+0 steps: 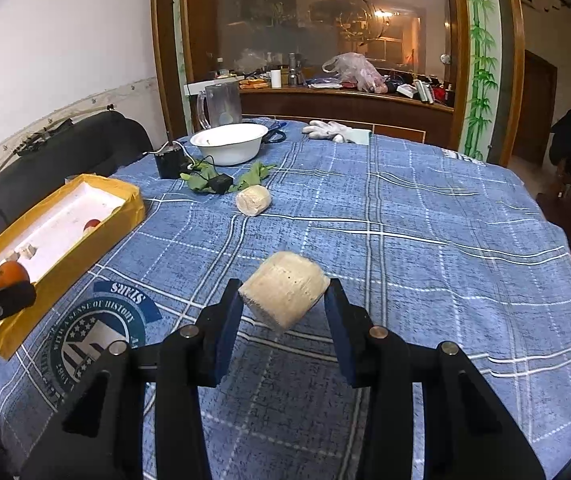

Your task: Organize fruits

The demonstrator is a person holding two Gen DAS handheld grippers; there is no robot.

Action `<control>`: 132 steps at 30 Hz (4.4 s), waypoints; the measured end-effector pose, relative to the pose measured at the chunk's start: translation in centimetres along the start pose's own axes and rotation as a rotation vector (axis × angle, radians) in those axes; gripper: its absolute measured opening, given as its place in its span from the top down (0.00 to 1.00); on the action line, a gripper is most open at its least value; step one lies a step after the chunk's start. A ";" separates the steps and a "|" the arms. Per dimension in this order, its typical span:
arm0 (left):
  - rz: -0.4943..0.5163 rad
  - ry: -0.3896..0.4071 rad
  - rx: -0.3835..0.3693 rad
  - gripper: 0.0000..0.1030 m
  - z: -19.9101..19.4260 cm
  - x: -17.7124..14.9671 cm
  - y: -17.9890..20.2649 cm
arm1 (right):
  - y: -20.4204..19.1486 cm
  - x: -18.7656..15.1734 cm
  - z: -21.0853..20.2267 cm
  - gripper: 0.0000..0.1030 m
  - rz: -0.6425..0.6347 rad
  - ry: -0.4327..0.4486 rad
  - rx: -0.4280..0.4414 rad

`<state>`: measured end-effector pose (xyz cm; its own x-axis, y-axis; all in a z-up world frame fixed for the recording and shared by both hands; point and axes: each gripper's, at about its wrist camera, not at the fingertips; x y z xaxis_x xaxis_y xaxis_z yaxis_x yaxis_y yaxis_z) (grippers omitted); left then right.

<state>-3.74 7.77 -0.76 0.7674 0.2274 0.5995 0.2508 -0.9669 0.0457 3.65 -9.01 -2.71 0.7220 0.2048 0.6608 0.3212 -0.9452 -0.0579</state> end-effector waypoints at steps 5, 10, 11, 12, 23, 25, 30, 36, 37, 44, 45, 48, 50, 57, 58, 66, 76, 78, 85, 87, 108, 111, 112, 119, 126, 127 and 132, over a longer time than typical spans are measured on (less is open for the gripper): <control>-0.005 0.003 -0.029 0.69 0.3 0.1 0.2 | 0.6 -1.2 -2.5 0.58 0.018 0.006 -0.031; 0.015 -0.003 -0.046 0.69 1.0 0.4 1.6 | 1.8 -2.8 -3.9 0.58 0.054 0.003 -0.049; 0.020 -0.005 -0.048 0.69 1.1 0.5 1.8 | 2.2 -3.2 -4.0 0.58 0.069 0.001 -0.051; 0.028 -0.005 -0.050 0.69 1.3 0.5 2.2 | 2.5 -3.4 -3.9 0.58 0.079 -0.001 -0.053; 0.094 -0.041 -0.002 0.69 4.1 1.6 5.3 | 5.1 -3.6 -2.1 0.58 0.185 0.008 -0.007; 0.103 -0.054 0.012 0.69 4.9 1.7 5.7 | 5.3 -3.6 -2.0 0.58 0.193 0.010 0.001; 0.113 -0.081 0.020 0.69 6.3 1.9 6.3 | 5.6 -3.8 -2.0 0.58 0.200 0.023 -0.011; 0.126 -0.088 0.010 0.69 6.6 1.8 6.5 | 5.4 -3.8 -1.6 0.58 0.188 0.012 -0.029; 0.124 -0.089 0.006 0.69 6.5 1.7 6.3 | 5.3 -3.9 -1.5 0.58 0.184 0.008 -0.037; 0.102 -0.068 -0.018 0.69 4.9 1.3 4.2 | 4.8 -3.8 -0.7 0.58 0.162 -0.022 -0.086; 0.096 -0.063 -0.018 0.69 4.6 1.3 3.8 | 4.8 -3.8 -0.7 0.58 0.158 -0.025 -0.090; 0.072 -0.049 -0.018 0.69 3.9 1.5 2.4 | 4.3 -3.8 -0.7 0.58 0.143 -0.040 -0.103; 0.057 -0.041 -0.016 0.69 3.5 1.5 1.6 | 4.1 -3.8 -0.7 0.58 0.139 -0.045 -0.110; 0.013 -0.006 0.033 0.69 2.0 1.7 -1.2 | 2.7 -3.3 -1.6 0.58 0.116 -0.047 -0.117; 0.008 -0.004 0.046 0.69 1.8 1.7 -1.6 | 2.5 -3.2 -1.7 0.58 0.113 -0.045 -0.115; -0.031 0.026 0.149 0.69 0.4 1.6 -4.7 | -0.6 -1.3 -1.9 0.58 0.066 -0.035 -0.039; -0.151 0.038 0.297 0.69 -0.3 2.1 -10.6 | -8.5 2.7 -1.2 0.57 -0.066 -0.011 0.128; -0.172 0.027 0.317 0.69 0.1 2.2 -11.7 | -10.6 3.7 -0.8 0.57 -0.107 0.000 0.154; -0.222 -0.023 0.362 0.69 2.2 3.2 -15.0 | -17.2 7.1 2.2 0.57 -0.206 -0.016 0.258; -0.240 -0.037 0.362 0.69 2.7 3.3 -15.7 | -19.0 7.9 3.4 0.57 -0.228 -0.028 0.272; -0.361 -0.152 0.355 0.67 6.5 4.8 -20.4 | -26.6 12.0 14.5 0.57 -0.327 -0.167 0.240; -0.365 -0.175 0.360 0.61 6.7 4.8 -20.8 | -26.8 11.9 15.0 0.50 -0.340 -0.185 0.219; -0.371 -0.179 0.368 0.49 6.5 4.7 -20.8 | -26.7 11.9 15.0 0.39 -0.341 -0.182 0.208; -0.381 -0.128 0.374 0.19 4.2 4.1 -20.9 | -24.5 12.0 11.1 0.04 -0.348 -0.134 0.167; -0.393 -0.049 0.392 0.10 1.0 3.1 -20.3 | -20.9 8.8 4.2 0.00 -0.398 -0.060 0.201; -0.393 -0.041 0.398 0.03 0.8 3.0 -20.1 | -20.5 8.0 3.0 0.00 -0.411 -0.052 0.219; -0.376 -0.012 0.412 0.00 -0.4 2.7 -19.2 | -20.8 5.3 -0.7 0.00 -0.522 -0.045 0.272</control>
<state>-6.71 26.87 0.26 0.5866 0.5520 0.5927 0.7169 -0.6944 -0.0629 0.38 11.51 2.54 0.4498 0.6417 0.6212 0.7823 -0.6187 0.0725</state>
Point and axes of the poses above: each gripper's, at about its wrist camera, not at the fingertips, and z roughly the way its jaws point, y to its right, x to its top, and after that the axes turned 11 degrees about -y, right-handed
